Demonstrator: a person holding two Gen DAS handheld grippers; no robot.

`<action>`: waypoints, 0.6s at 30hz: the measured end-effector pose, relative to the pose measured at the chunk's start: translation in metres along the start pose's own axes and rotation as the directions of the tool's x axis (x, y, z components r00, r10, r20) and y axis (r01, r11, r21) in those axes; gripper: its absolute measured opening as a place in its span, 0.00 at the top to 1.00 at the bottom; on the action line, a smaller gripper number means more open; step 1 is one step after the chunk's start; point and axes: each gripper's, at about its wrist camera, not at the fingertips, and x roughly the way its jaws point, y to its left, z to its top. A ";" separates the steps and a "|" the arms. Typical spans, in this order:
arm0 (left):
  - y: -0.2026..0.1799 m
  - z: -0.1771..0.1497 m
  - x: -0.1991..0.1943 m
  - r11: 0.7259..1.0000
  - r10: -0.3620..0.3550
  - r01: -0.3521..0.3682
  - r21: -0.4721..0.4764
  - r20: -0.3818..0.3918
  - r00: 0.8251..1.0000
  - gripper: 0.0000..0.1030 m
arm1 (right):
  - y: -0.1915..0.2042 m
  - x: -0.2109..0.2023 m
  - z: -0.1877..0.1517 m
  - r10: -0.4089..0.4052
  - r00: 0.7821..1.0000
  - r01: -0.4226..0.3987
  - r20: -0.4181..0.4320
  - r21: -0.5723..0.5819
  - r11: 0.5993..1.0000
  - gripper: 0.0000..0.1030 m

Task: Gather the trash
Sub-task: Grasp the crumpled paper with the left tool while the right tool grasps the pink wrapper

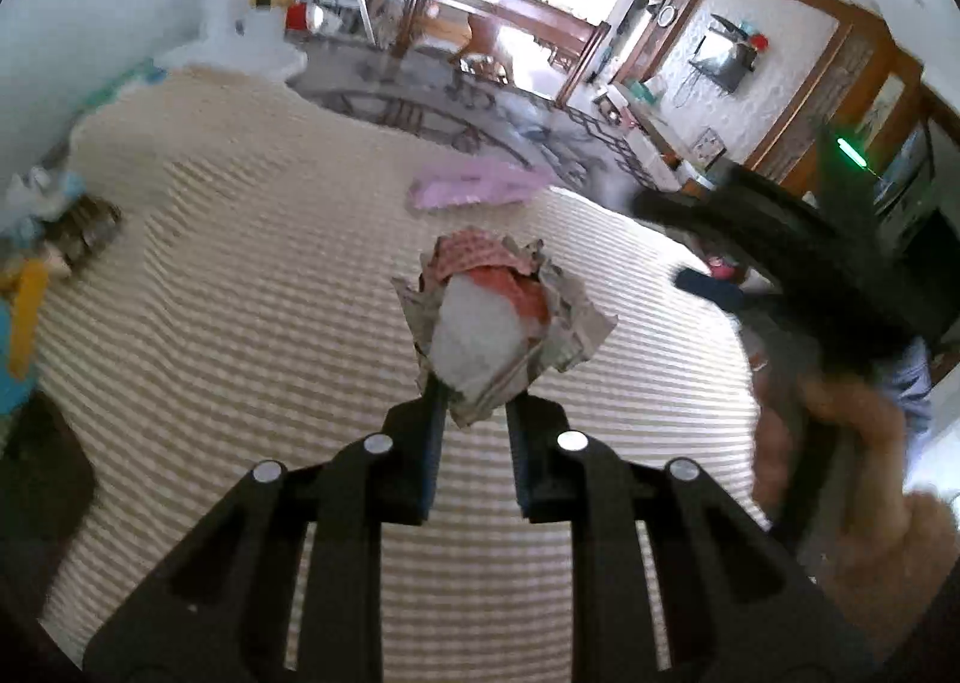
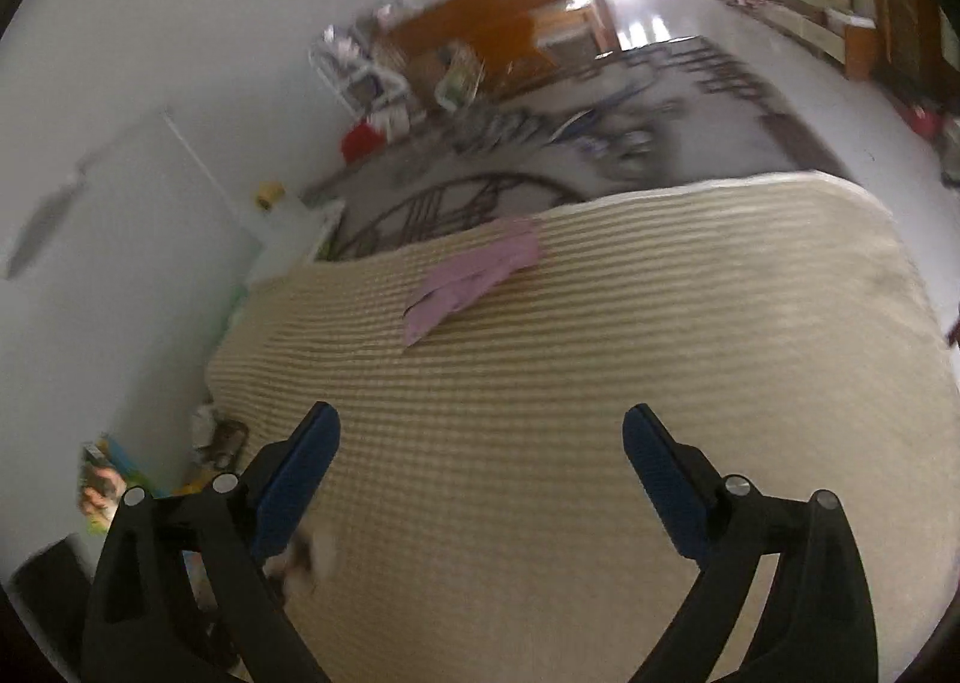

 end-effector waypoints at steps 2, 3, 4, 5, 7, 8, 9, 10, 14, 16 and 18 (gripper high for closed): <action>-0.001 0.001 -0.001 1.000 -0.010 0.010 0.009 0.007 1.000 0.82 | 0.009 0.029 0.016 -0.031 0.999 0.031 -0.016 0.023 0.999 0.11; -0.001 0.002 -0.003 1.000 -0.022 0.022 0.005 0.010 1.000 0.82 | 0.011 0.043 0.023 -0.045 0.999 0.046 -0.021 0.047 0.998 0.11; -0.001 0.002 -0.004 1.000 -0.028 0.028 0.004 0.016 0.999 0.82 | 0.010 0.054 0.027 -0.057 0.998 0.059 -0.022 0.070 0.996 0.11; -0.002 0.002 -0.006 1.000 -0.028 0.028 0.004 0.020 0.999 0.82 | 0.008 0.066 0.032 -0.074 0.997 0.076 -0.021 0.105 0.992 0.11; 0.000 0.001 -0.010 0.999 -0.038 0.038 -0.005 0.023 0.999 0.82 | 0.002 0.088 0.042 -0.104 0.994 0.107 -0.029 0.176 0.978 0.11; 0.001 0.002 -0.010 0.999 -0.051 0.051 -0.017 0.023 0.998 0.82 | 0.000 0.097 0.045 -0.119 0.992 0.124 -0.039 0.192 0.973 0.11; 0.002 0.002 -0.009 0.998 -0.056 0.056 -0.024 0.023 0.998 0.82 | -0.001 0.104 0.048 -0.135 0.989 0.143 -0.053 0.206 0.968 0.11; 0.003 0.003 -0.009 0.998 -0.055 0.055 -0.028 0.025 0.998 0.82 | -0.005 0.116 0.052 -0.138 0.988 0.152 -0.074 0.236 0.960 0.11; 0.007 0.002 -0.008 0.998 -0.048 0.050 -0.047 0.032 0.998 0.82 | -0.018 0.133 0.055 -0.133 0.987 0.154 -0.089 0.294 0.943 0.29; 0.008 0.002 -0.006 0.997 -0.046 0.047 -0.054 0.022 0.999 0.82 | -0.019 0.134 0.055 -0.103 0.990 0.125 -0.095 0.275 0.953 0.49; 0.008 0.003 -0.007 0.997 -0.046 0.048 -0.058 0.024 0.999 0.82 | -0.019 0.127 0.052 -0.068 0.994 0.090 -0.091 0.265 0.960 0.53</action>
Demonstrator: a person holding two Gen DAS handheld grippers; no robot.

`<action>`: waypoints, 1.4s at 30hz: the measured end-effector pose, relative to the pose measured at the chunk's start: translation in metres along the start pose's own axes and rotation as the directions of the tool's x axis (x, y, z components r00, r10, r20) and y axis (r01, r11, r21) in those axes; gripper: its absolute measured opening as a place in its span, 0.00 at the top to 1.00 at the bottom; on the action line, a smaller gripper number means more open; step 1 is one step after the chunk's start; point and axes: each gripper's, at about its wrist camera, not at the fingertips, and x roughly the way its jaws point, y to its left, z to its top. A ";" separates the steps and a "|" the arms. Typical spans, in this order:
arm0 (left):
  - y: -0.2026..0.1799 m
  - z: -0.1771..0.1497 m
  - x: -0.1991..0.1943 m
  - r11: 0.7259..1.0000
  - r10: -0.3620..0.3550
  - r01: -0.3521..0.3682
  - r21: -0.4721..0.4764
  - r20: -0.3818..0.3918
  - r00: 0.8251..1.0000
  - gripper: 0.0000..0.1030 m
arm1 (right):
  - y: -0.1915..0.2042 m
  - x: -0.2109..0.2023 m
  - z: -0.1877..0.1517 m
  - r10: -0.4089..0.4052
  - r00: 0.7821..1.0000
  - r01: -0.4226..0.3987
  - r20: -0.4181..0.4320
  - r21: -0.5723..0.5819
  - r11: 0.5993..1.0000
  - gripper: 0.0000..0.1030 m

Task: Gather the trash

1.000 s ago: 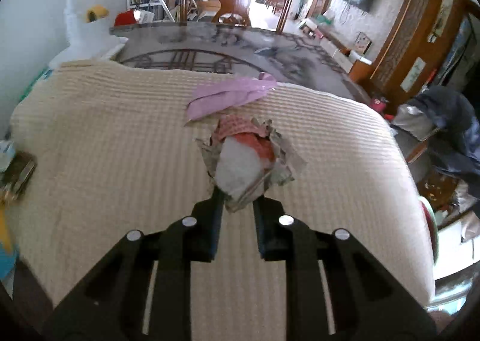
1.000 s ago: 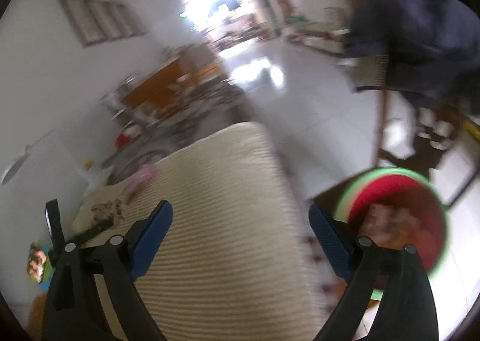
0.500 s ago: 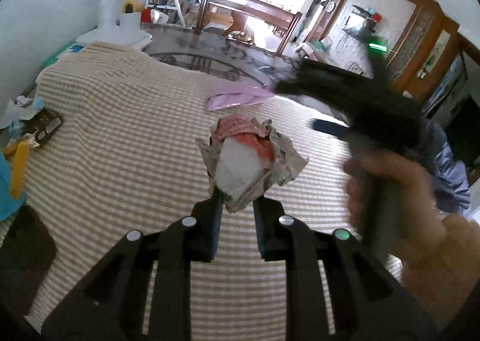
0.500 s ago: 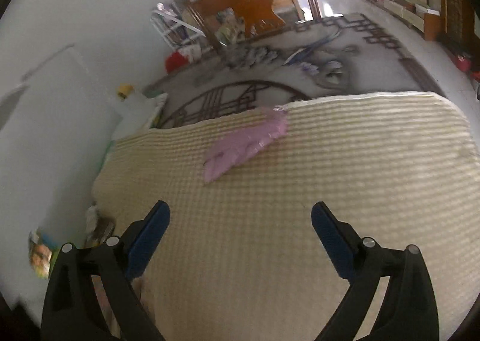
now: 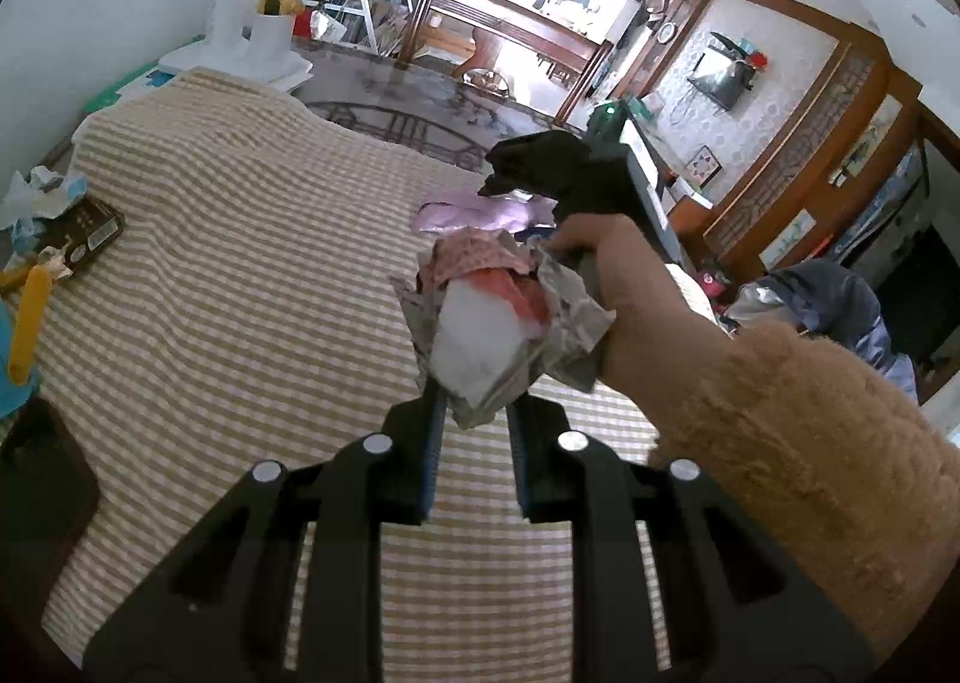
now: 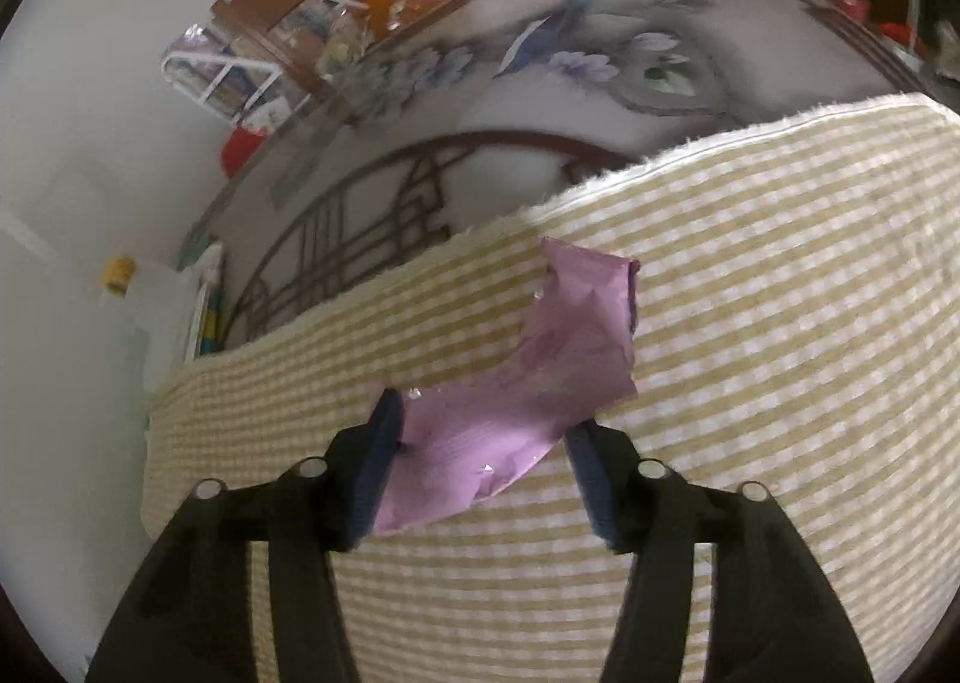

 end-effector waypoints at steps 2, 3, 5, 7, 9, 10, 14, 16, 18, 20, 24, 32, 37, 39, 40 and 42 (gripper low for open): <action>-0.001 0.001 0.000 1.000 0.007 -0.007 0.007 0.006 1.000 0.82 | -0.005 -0.012 -0.006 0.042 0.999 -0.042 -0.008 -0.012 0.999 0.59; -0.001 0.001 0.001 1.000 0.009 -0.009 0.009 0.005 1.000 0.82 | -0.007 -0.020 -0.010 0.051 0.999 -0.051 -0.007 -0.022 0.998 0.64; -0.003 0.000 0.002 1.000 0.017 -0.017 0.014 0.003 1.000 0.82 | -0.011 -0.038 -0.019 0.045 0.999 -0.044 0.008 -0.065 0.997 0.64; -0.005 -0.002 0.003 0.999 0.027 -0.028 0.024 0.004 1.000 0.82 | -0.018 -0.058 -0.029 0.037 0.999 -0.033 0.034 -0.106 0.994 0.65; -0.008 -0.003 0.004 0.999 0.035 -0.035 0.033 0.002 0.999 0.82 | -0.032 -0.083 -0.041 0.045 0.997 -0.037 0.058 -0.134 0.990 0.65; -0.009 -0.004 0.006 0.999 0.039 -0.039 0.037 -0.001 0.999 0.82 | -0.041 -0.098 -0.048 0.050 0.996 -0.039 0.071 -0.145 0.989 0.65; -0.009 -0.005 0.011 0.999 0.042 -0.041 0.034 -0.020 0.999 0.82 | -0.065 -0.144 -0.075 0.067 0.993 -0.048 0.099 -0.180 0.982 0.65; -0.006 -0.004 0.013 0.999 0.044 -0.044 0.032 -0.023 0.999 0.82 | -0.075 -0.163 -0.091 0.071 0.991 -0.048 0.113 -0.194 0.980 0.65; -0.007 -0.004 0.014 0.998 0.053 -0.052 0.035 -0.021 0.998 0.82 | -0.085 -0.185 -0.116 0.064 0.988 -0.032 0.137 -0.222 0.974 0.65; -0.008 -0.005 0.015 0.997 0.063 -0.062 0.043 -0.020 0.998 0.82 | -0.092 -0.199 -0.137 0.039 0.987 0.001 0.153 -0.257 0.966 0.65; -0.010 -0.008 0.015 0.996 0.068 -0.067 0.055 -0.020 0.997 0.82 | -0.108 -0.223 -0.181 0.007 0.987 0.041 0.162 -0.294 0.955 0.65; -0.024 -0.017 0.014 0.986 0.112 -0.110 0.126 -0.008 0.994 0.81 | -0.131 -0.259 -0.225 -0.084 0.962 0.170 0.260 -0.328 0.929 0.64; -0.038 -0.022 0.012 0.973 0.136 -0.137 0.187 0.022 0.991 0.81 | -0.158 -0.262 -0.228 -0.091 0.961 0.162 0.262 -0.264 0.951 0.65; -0.042 -0.023 0.010 0.967 0.141 -0.145 0.208 0.034 0.989 0.81 | -0.162 -0.266 -0.227 -0.074 0.960 0.143 0.270 -0.245 0.959 0.65; -0.045 -0.024 0.009 0.965 0.142 -0.148 0.218 0.041 0.989 0.81 | -0.162 -0.268 -0.227 -0.067 0.958 0.139 0.278 -0.248 0.959 0.65; -0.049 -0.025 0.006 0.961 0.143 -0.152 0.232 0.056 0.988 0.81 | -0.159 -0.269 -0.230 -0.065 0.959 0.140 0.277 -0.263 0.954 0.66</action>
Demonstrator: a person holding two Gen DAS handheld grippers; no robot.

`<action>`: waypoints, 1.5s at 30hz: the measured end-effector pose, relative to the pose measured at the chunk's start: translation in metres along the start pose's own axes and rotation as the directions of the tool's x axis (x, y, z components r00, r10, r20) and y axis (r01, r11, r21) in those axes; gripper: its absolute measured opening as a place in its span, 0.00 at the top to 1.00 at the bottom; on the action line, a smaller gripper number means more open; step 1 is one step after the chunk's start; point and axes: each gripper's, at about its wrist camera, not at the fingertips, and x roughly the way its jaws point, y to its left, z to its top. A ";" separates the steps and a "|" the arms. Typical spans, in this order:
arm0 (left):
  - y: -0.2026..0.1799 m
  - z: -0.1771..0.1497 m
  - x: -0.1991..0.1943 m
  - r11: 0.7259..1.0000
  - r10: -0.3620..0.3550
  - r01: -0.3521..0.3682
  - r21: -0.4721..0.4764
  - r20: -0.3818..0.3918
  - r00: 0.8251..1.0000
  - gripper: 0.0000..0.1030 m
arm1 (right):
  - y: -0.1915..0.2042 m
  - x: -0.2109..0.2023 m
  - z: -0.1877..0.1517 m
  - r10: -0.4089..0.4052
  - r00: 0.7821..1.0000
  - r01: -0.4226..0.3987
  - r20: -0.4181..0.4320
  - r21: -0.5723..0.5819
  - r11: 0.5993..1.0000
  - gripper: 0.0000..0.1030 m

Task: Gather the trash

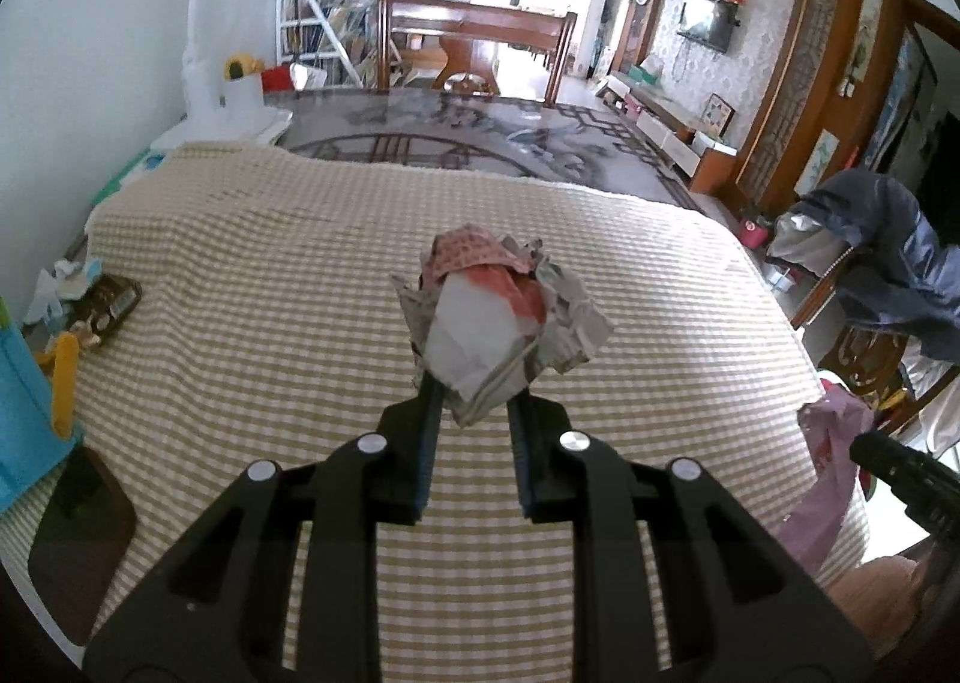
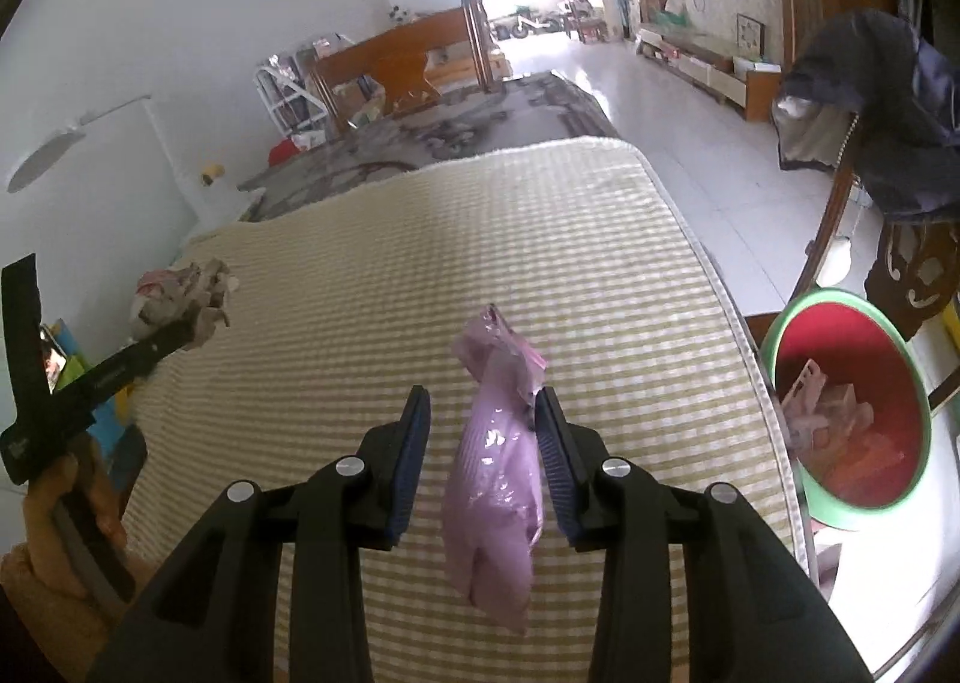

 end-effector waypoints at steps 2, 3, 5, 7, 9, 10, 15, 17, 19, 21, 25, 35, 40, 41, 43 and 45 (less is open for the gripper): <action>-0.005 -0.001 -0.001 1.000 0.003 -0.003 0.014 0.000 1.000 0.81 | 0.002 0.002 -0.001 0.000 1.000 0.000 -0.014 -0.014 1.000 0.67; -0.007 -0.004 0.000 1.000 0.001 -0.001 0.019 -0.006 1.000 0.81 | 0.001 0.003 -0.001 0.002 1.000 -0.002 -0.020 -0.014 1.000 0.67; -0.012 -0.010 0.004 1.000 -0.005 0.006 0.030 -0.031 0.999 0.81 | 0.000 0.006 -0.001 0.008 0.999 -0.008 -0.035 -0.010 1.000 0.69; -0.017 -0.014 0.007 0.999 -0.008 0.010 0.038 -0.050 0.999 0.81 | -0.001 0.006 -0.001 0.021 0.999 -0.021 -0.035 -0.004 1.000 0.73; -0.020 -0.017 0.008 0.999 -0.007 0.010 0.051 -0.058 0.998 0.81 | -0.002 0.003 -0.002 0.030 0.999 -0.030 -0.021 0.002 1.000 0.73; -0.022 -0.017 0.007 0.998 -0.006 0.009 0.057 -0.053 0.999 0.81 | -0.003 0.000 -0.001 0.037 0.999 -0.036 -0.009 0.008 0.999 0.74; -0.031 -0.021 0.000 0.997 -0.017 0.020 0.077 -0.042 0.999 0.81 | -0.007 -0.003 0.000 0.047 0.999 -0.047 -0.006 0.029 0.998 0.76; -0.036 -0.025 0.001 0.995 -0.015 0.020 0.094 -0.048 0.999 0.81 | -0.007 0.000 0.000 0.036 0.998 -0.035 -0.043 0.031 0.999 0.72; -0.039 -0.028 0.004 0.995 -0.019 0.025 0.097 -0.062 0.998 0.81 | -0.010 0.002 -0.001 0.017 0.997 -0.014 -0.070 0.050 0.999 0.43; -0.040 -0.030 0.005 0.995 -0.022 0.028 0.095 -0.068 0.997 0.81 | -0.015 -0.001 -0.001 -0.015 0.998 0.020 -0.069 0.077 0.997 0.24; -0.041 -0.032 0.007 0.995 -0.027 0.034 0.099 -0.074 0.997 0.81 | -0.023 0.012 -0.001 -0.056 0.987 0.073 -0.148 0.112 0.991 0.23; -0.038 -0.034 0.008 0.995 -0.052 0.059 0.083 -0.080 0.995 0.81 | -0.011 0.066 0.010 -0.115 0.946 0.120 -0.302 -0.002 0.993 0.44; -0.039 -0.034 0.006 0.994 -0.060 0.066 0.082 -0.077 0.995 0.81 | -0.017 0.050 0.011 -0.053 0.972 0.063 -0.230 0.038 0.997 0.61; -0.039 -0.034 0.006 0.994 -0.060 0.066 0.083 -0.075 0.995 0.81 | -0.018 0.044 0.012 -0.036 0.979 0.046 -0.199 0.046 0.998 0.61; -0.040 -0.034 0.003 0.994 -0.061 0.067 0.085 -0.071 0.996 0.81 | -0.021 0.031 0.013 -0.017 0.988 0.026 -0.155 0.058 0.998 0.62; -0.043 -0.033 0.000 0.994 -0.063 0.069 0.088 -0.064 0.996 0.81 | -0.024 0.022 0.013 0.000 0.992 0.009 -0.127 0.070 0.998 0.62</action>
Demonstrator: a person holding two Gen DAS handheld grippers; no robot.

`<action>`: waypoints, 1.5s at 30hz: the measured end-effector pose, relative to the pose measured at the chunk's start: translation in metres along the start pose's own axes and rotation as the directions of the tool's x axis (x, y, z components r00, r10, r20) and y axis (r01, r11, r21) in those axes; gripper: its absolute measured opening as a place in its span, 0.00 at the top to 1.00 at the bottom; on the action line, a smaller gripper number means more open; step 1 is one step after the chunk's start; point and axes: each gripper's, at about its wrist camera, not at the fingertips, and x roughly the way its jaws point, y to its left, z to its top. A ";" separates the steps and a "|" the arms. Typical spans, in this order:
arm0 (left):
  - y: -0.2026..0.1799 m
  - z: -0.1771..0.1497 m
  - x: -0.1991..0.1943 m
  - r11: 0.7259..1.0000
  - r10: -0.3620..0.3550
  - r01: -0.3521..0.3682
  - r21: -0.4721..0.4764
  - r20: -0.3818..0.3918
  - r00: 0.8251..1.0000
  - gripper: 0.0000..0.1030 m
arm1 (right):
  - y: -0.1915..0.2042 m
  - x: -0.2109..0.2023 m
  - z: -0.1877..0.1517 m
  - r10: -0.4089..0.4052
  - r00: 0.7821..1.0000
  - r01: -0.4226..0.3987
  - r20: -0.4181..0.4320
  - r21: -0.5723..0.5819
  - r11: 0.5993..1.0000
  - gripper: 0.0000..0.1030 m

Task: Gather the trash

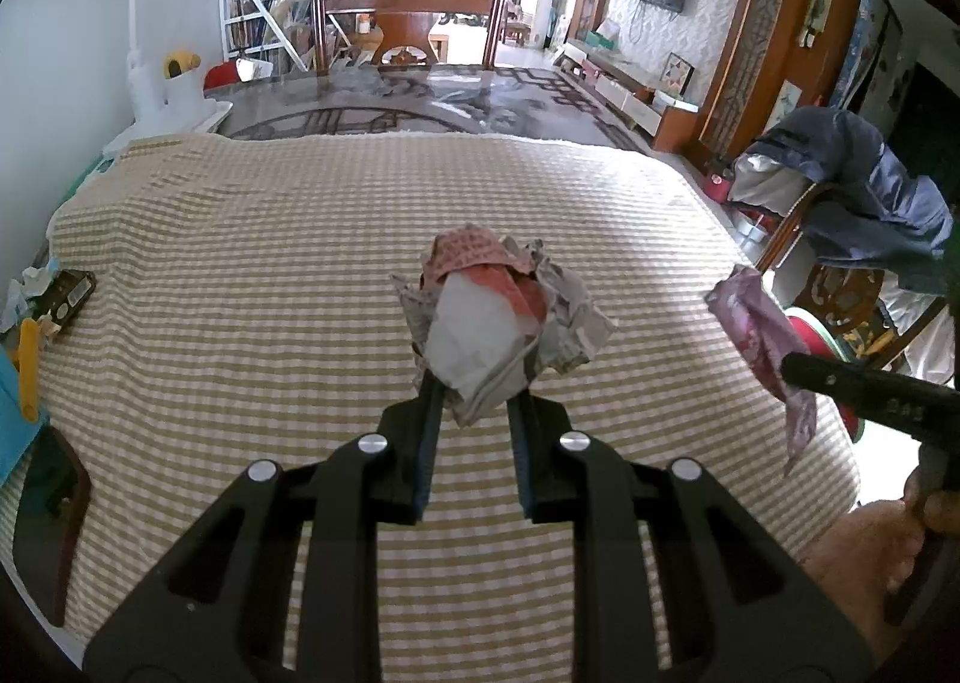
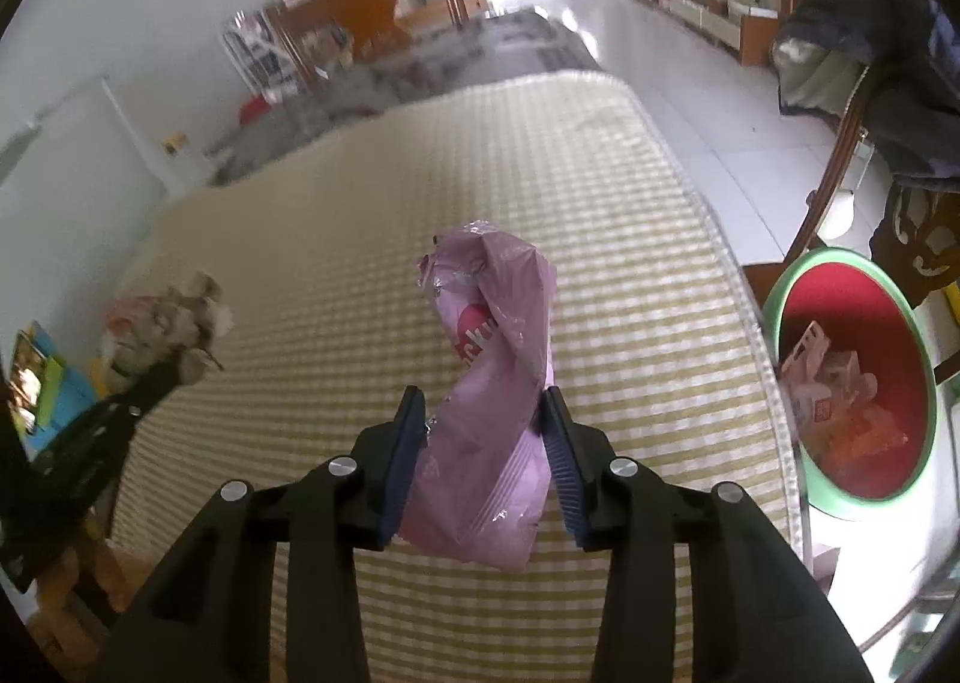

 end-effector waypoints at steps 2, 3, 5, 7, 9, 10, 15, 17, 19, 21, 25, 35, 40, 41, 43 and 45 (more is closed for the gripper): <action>-0.005 0.001 -0.004 1.000 -0.007 0.007 0.003 0.008 1.000 0.81 | -0.006 -0.011 -0.002 0.013 1.000 -0.013 0.028 0.012 1.000 0.62; -0.009 0.001 -0.006 1.000 -0.014 0.014 0.000 0.008 1.000 0.81 | -0.010 -0.015 -0.002 0.017 0.999 -0.018 0.038 0.021 1.000 0.62; -0.019 0.002 -0.008 0.999 -0.048 0.049 -0.016 0.004 0.999 0.81 | -0.023 -0.024 -0.003 0.040 0.998 -0.044 0.056 0.063 0.997 0.62; -0.035 0.003 -0.009 0.997 -0.083 0.083 -0.008 0.000 0.997 0.81 | -0.035 -0.030 -0.001 0.055 0.996 -0.062 0.076 0.100 0.993 0.62; -0.052 0.005 -0.010 0.994 -0.106 0.106 0.015 -0.004 0.994 0.81 | -0.043 -0.038 0.000 0.057 0.993 -0.068 0.099 0.119 0.991 0.62; -0.061 0.007 -0.010 0.992 -0.125 0.125 0.024 -0.007 0.992 0.81 | -0.048 -0.044 0.000 0.058 0.992 -0.073 0.115 0.131 0.989 0.62; -0.108 0.019 -0.004 0.969 -0.239 0.241 0.048 -0.044 0.970 0.81 | -0.082 -0.065 -0.001 0.038 0.982 -0.076 0.185 0.203 0.976 0.62; -0.130 0.023 -0.001 0.954 -0.288 0.292 0.070 -0.061 0.956 0.81 | -0.100 -0.072 -0.005 0.019 0.979 -0.070 0.205 0.244 0.967 0.62; -0.158 0.026 0.003 0.934 -0.332 0.340 0.111 -0.084 0.940 0.81 | -0.125 -0.078 -0.011 -0.005 0.975 -0.065 0.222 0.305 0.950 0.62; -0.182 0.028 0.007 0.914 -0.367 0.379 0.145 -0.102 0.924 0.81 | -0.147 -0.083 -0.018 -0.028 0.972 -0.057 0.233 0.352 0.934 0.62; -0.222 0.031 0.015 0.880 -0.406 0.427 0.207 -0.138 0.903 0.81 | -0.194 -0.091 -0.034 -0.090 0.965 -0.033 0.244 0.457 0.889 0.62; -0.288 0.033 0.034 0.826 -0.456 0.499 0.263 -0.209 0.865 0.81 | -0.252 -0.105 -0.060 -0.161 0.948 -0.030 0.275 0.580 0.814 0.62; -0.318 0.040 0.038 0.795 -0.487 0.527 0.299 -0.203 0.850 0.31 | -0.262 -0.108 -0.062 -0.191 0.928 -0.058 0.320 0.630 0.774 0.22; -0.319 0.040 0.036 0.794 -0.490 0.528 0.302 -0.198 0.849 0.31 | -0.262 -0.109 -0.063 -0.197 0.926 -0.055 0.321 0.634 0.772 0.22; -0.320 0.039 0.031 0.785 -0.498 0.534 0.315 -0.192 0.846 0.31 | -0.258 -0.109 -0.062 -0.206 0.932 -0.024 0.299 0.616 0.787 0.22; -0.314 0.036 0.026 0.793 -0.482 0.510 0.334 -0.168 0.860 0.24 | -0.254 -0.109 -0.060 -0.213 0.933 -0.007 0.291 0.605 0.796 0.22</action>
